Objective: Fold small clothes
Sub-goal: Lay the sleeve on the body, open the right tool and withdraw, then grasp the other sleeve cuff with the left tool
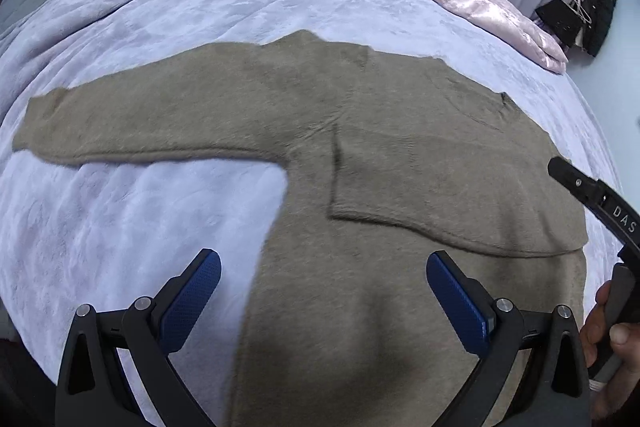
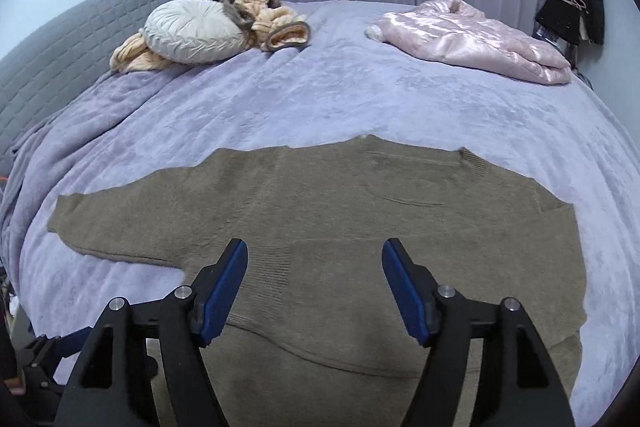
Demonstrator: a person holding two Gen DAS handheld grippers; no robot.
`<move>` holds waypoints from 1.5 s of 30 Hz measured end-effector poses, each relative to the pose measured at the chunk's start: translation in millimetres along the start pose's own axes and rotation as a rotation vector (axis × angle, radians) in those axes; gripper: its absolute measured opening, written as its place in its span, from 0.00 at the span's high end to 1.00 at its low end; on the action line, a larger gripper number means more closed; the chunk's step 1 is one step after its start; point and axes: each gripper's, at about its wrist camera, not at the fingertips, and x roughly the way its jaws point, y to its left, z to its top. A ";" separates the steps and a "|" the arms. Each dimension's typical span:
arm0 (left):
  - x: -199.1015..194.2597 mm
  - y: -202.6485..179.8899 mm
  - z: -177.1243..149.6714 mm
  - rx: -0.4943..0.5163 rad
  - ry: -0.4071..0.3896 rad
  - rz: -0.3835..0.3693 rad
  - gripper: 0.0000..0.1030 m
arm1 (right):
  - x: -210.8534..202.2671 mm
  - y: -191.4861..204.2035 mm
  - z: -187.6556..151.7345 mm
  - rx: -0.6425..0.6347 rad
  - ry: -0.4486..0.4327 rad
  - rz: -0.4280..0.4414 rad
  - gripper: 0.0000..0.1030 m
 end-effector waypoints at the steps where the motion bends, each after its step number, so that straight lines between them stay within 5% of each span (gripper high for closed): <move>1: 3.3 -10.6 4.7 0.019 0.002 -0.016 0.00 | 1.8 -23.6 -2.1 0.038 0.010 -0.017 0.28; 7: 51.7 -73.3 30.0 0.136 0.069 -0.096 0.00 | 17.1 -152.2 -24.6 0.293 0.069 -0.029 0.28; 9: 76.8 -75.1 30.7 0.153 0.109 -0.027 0.00 | 21.0 -181.4 -34.6 0.358 0.083 -0.027 0.28; 13: 78.8 -72.3 27.1 0.206 0.077 -0.002 0.00 | 14.9 -211.3 -50.8 0.393 0.067 0.005 0.29; 16: 64.0 -68.6 29.2 0.161 0.049 -0.003 0.00 | 5.3 -216.0 -52.2 0.371 0.077 -0.135 0.28; 19: 60.6 -70.9 27.9 0.139 0.053 -0.042 0.00 | -9.7 -197.6 -45.3 0.316 0.030 -0.108 0.28; 23: 69.9 -82.5 12.8 0.241 0.066 0.046 0.00 | -6.8 -138.0 -31.1 0.148 0.013 -0.112 0.23; 29: 38.4 -53.6 6.9 0.131 0.049 -0.021 0.00 | 44.8 -83.9 -52.9 -0.004 0.214 -0.177 0.22; 32: 42.0 -51.7 2.1 0.118 0.060 -0.027 0.00 | 30.7 -76.5 -56.5 0.005 0.160 -0.179 0.22; 35: 59.4 -54.5 -8.4 0.177 0.094 0.059 0.00 | 23.4 -67.3 -58.9 0.022 0.120 -0.167 0.22; 38: 48.5 -49.5 -16.7 0.188 0.071 0.062 0.00 | 39.5 -58.1 -64.5 0.011 0.177 -0.198 0.21; 45: -1.8 17.9 -12.5 0.012 -0.039 0.028 0.00 | 13.8 -47.7 -75.5 0.008 0.144 -0.197 0.20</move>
